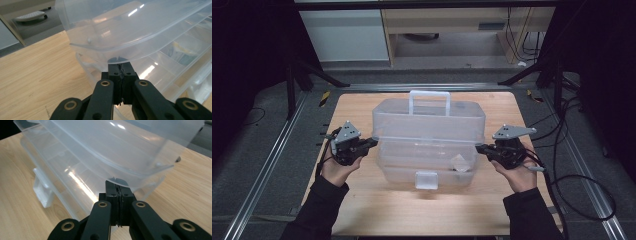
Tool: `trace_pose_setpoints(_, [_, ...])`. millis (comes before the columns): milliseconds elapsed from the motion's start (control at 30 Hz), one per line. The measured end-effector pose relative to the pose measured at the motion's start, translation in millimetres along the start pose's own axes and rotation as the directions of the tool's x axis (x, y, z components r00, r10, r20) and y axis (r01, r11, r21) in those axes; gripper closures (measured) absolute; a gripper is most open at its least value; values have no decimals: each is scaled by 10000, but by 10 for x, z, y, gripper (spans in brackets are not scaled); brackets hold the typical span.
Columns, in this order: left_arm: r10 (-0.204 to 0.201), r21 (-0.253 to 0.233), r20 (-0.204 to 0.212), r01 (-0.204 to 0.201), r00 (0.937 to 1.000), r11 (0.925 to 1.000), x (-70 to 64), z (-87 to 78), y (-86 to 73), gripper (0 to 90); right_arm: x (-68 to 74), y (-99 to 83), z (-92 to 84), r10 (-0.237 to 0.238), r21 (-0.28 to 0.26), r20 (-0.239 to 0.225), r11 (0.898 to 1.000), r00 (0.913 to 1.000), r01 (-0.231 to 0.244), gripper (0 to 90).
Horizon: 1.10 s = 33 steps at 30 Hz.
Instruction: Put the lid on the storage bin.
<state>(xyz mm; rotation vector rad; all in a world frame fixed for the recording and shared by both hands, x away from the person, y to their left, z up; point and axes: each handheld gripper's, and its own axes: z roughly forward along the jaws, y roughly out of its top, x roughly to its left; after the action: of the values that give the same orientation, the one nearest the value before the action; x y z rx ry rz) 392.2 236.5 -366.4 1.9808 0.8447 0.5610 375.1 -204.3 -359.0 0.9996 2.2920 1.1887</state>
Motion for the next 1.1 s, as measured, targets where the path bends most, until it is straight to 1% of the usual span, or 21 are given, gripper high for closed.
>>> trace_pose_setpoints(67, [-32,26,-31,32,10000,10000,6,7,-17,885,-24,-27,1,105,-13,-28,9999,9999,-106,892])
trace_pose_setpoints(200, [-111,94,-40,111,9999,9999,21,6,-39,885,-44,-58,5,137,32,3,9999,9999,-137,890])
trace_pose_setpoints(300, [-78,236,-97,80,9999,9997,31,12,-60,885,-62,-84,15,199,70,69,9998,9998,-199,887])
trace_pose_setpoints(367, [-142,296,-108,145,9998,9995,44,21,-77,885,-72,-104,26,232,98,124,9997,9997,-234,886])
trace_pose_setpoints(533, [-232,429,-91,236,9997,9988,65,37,-119,884,-99,-153,59,231,260,180,9994,9996,-236,881])
trace_pose_setpoints(733, [-192,577,-110,198,9998,9981,69,60,-147,885,-115,-183,76,256,363,115,9990,9996,-260,879])
trace_pose_setpoints(933, [-254,735,-154,264,9996,9969,87,58,-201,885,-149,-231,87,337,498,179,9982,9993,-345,875])
trace_pose_setpoints(1100, [-309,874,-135,319,9994,9957,86,72,-248,885,-151,-267,116,340,665,232,9972,9992,-355,876])
